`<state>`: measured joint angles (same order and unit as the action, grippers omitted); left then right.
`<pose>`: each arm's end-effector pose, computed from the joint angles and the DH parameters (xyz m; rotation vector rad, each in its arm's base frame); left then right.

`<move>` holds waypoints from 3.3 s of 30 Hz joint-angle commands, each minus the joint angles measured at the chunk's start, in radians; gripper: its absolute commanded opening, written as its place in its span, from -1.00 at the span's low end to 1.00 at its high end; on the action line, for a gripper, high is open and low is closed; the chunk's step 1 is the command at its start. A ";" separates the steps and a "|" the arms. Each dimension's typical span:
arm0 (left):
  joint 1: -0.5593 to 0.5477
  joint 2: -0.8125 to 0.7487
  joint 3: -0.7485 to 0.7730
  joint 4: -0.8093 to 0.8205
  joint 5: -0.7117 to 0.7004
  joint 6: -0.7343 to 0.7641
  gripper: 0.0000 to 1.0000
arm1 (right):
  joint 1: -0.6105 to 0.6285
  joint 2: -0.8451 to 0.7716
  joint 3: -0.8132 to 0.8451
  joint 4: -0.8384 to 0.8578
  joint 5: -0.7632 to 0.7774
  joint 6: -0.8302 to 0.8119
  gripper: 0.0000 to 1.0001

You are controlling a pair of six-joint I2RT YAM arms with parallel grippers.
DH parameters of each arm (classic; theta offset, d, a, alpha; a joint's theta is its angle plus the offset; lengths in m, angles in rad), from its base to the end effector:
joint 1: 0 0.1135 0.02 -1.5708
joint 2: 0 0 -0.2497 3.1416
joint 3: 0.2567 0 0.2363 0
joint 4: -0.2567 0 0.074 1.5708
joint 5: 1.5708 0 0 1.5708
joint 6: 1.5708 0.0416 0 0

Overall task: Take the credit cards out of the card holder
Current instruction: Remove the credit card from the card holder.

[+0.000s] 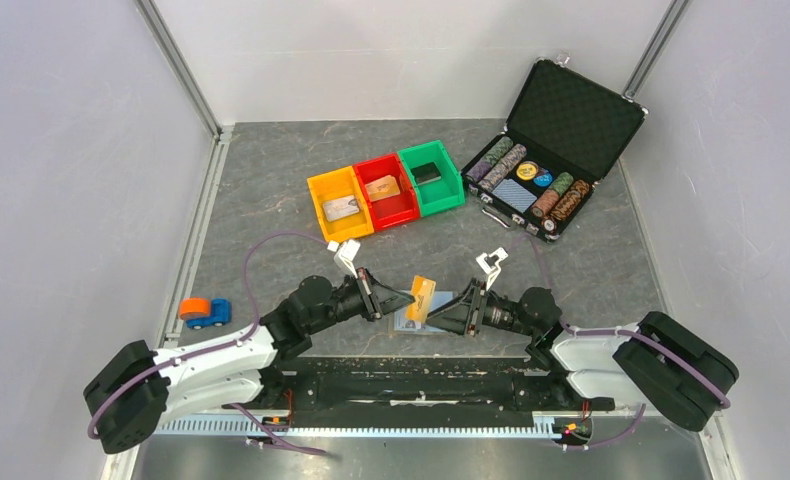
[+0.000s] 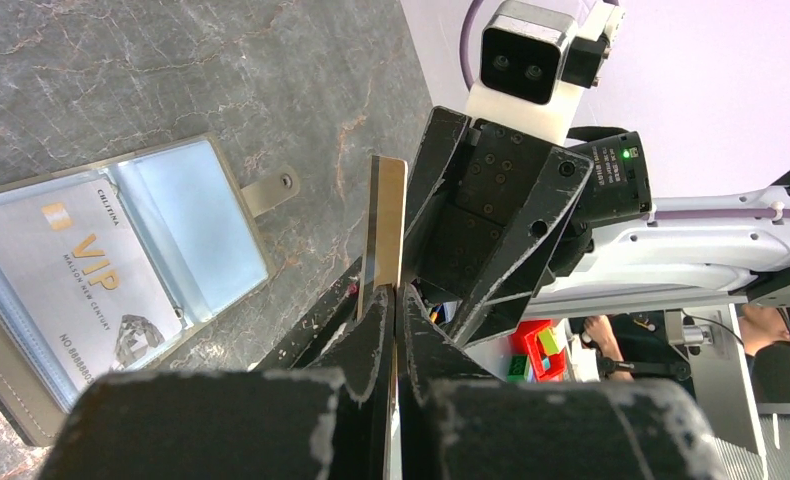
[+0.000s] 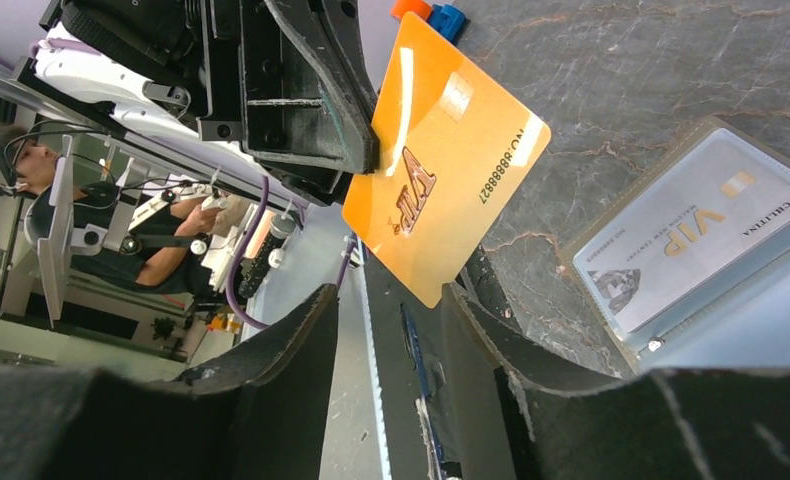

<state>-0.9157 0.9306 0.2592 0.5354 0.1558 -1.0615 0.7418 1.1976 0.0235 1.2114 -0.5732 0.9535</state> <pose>0.1174 -0.1634 0.2029 -0.0097 1.9874 -1.5301 0.1186 0.1392 0.1624 -0.3490 1.8047 1.7107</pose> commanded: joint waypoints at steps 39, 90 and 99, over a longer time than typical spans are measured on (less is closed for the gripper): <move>-0.003 -0.056 -0.040 0.055 -0.039 -0.097 -0.96 | 0.002 0.113 0.055 0.245 -0.030 0.120 -0.19; -0.001 0.218 0.632 -1.015 0.486 0.701 -0.94 | 0.081 0.059 0.133 -0.159 -0.406 -0.228 -1.00; 0.046 0.195 0.641 -1.022 0.352 0.662 -0.95 | 0.075 0.000 0.143 -0.263 -0.329 -0.271 -0.02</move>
<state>-0.9054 1.1519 0.8658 -0.4885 0.5713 -0.3992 0.8200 1.2537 0.1303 0.9962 -0.9554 0.7380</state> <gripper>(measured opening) 0.033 0.350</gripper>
